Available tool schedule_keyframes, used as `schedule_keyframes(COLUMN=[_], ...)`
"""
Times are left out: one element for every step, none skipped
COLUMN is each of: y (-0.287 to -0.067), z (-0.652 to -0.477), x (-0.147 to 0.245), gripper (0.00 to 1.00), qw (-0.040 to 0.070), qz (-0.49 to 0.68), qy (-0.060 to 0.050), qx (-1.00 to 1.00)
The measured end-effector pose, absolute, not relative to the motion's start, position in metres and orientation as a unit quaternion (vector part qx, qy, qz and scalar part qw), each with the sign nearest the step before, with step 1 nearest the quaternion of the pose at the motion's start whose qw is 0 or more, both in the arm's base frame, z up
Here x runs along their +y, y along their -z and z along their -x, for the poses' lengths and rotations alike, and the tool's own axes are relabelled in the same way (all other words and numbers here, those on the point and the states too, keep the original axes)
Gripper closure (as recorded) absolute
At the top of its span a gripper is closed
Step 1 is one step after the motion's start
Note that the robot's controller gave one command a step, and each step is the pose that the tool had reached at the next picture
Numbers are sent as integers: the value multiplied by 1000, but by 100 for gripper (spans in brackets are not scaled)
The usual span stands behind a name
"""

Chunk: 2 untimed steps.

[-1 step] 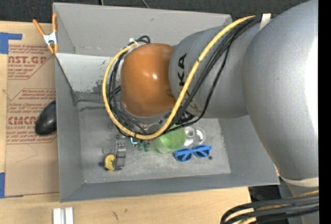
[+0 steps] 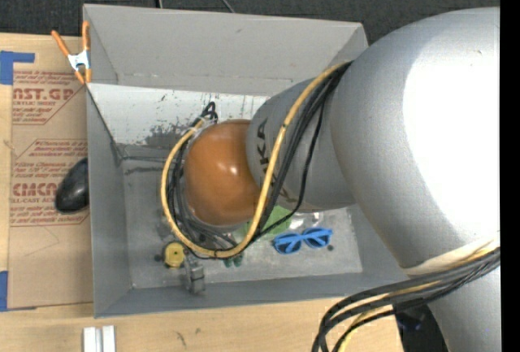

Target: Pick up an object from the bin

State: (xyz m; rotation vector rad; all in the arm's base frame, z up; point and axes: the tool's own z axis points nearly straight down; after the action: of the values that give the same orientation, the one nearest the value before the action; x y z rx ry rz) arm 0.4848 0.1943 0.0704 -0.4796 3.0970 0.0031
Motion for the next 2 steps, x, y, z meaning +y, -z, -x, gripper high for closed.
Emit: schedule_keyframes(y=[-71, -170], z=[-484, -494], x=[195, 188], gripper=[100, 100], qw=[2, 4], qz=[153, 170], qy=[-1, -1], qx=[988, 985])
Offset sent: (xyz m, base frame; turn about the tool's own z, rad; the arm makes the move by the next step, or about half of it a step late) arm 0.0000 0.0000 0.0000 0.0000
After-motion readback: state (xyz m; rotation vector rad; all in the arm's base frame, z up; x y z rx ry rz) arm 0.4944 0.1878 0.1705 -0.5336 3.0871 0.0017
